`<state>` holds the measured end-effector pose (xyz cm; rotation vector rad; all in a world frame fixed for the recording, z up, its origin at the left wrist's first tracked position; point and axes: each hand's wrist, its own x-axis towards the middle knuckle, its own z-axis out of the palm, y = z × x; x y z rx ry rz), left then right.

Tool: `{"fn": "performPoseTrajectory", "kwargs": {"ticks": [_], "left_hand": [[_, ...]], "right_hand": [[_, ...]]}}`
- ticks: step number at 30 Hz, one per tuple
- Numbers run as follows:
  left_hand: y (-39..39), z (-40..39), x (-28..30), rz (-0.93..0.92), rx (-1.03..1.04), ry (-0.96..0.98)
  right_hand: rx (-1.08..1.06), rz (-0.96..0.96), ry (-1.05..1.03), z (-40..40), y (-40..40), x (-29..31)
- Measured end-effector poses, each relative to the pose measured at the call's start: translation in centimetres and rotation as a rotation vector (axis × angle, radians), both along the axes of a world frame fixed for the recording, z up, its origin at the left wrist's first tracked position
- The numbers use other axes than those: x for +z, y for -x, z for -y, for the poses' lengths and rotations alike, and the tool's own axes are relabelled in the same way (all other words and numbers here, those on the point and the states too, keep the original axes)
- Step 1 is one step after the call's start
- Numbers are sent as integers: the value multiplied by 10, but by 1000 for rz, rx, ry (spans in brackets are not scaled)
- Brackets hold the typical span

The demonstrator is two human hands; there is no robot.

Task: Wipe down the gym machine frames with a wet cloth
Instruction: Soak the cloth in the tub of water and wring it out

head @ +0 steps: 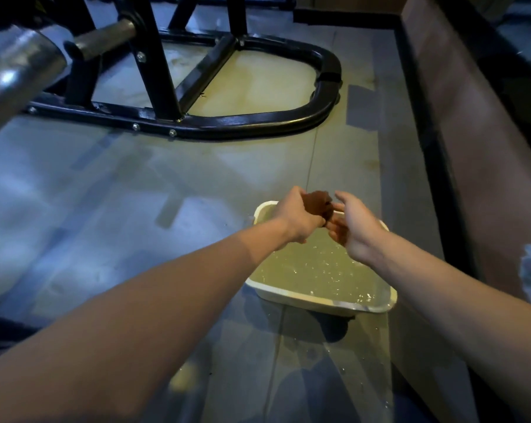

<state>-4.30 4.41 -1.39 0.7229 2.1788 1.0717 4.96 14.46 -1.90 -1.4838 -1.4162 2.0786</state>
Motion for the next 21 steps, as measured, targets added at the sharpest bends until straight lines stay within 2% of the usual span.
{"fn": "performPoseTrajectory", "kwargs": {"ticks": [3, 5, 6, 7, 10, 13, 15, 18, 21], "left_hand": [[-12, -1, -6, -575, -307, 91], [-15, 0, -5, -714, -463, 104], [-16, -1, -7, -680, -490, 101], [-17, 1, -4, -553, -464, 61], [-28, 15, 7, 75, -156, -105], [-46, 32, 34, 402, 158, -85], [-56, 47, 47, 623, 285, -75], [-67, 73, 80, 805, 289, 50], [-86, 94, 106, 772, 318, 125]], "right_hand": [[-35, -71, 255, -10, 4, -1], [-67, -101, 314, -15, 5, 5], [-93, -102, 312, -17, 6, 6], [-115, -101, 304, -18, 8, 7], [-217, -106, 325, -10, 1, 16], [-354, -140, 430, 3, -19, 39], [-389, -167, 495, 13, -33, 61], [-472, -211, 562, 33, -54, 96], [-526, -213, 578, 59, -76, 130]]}}
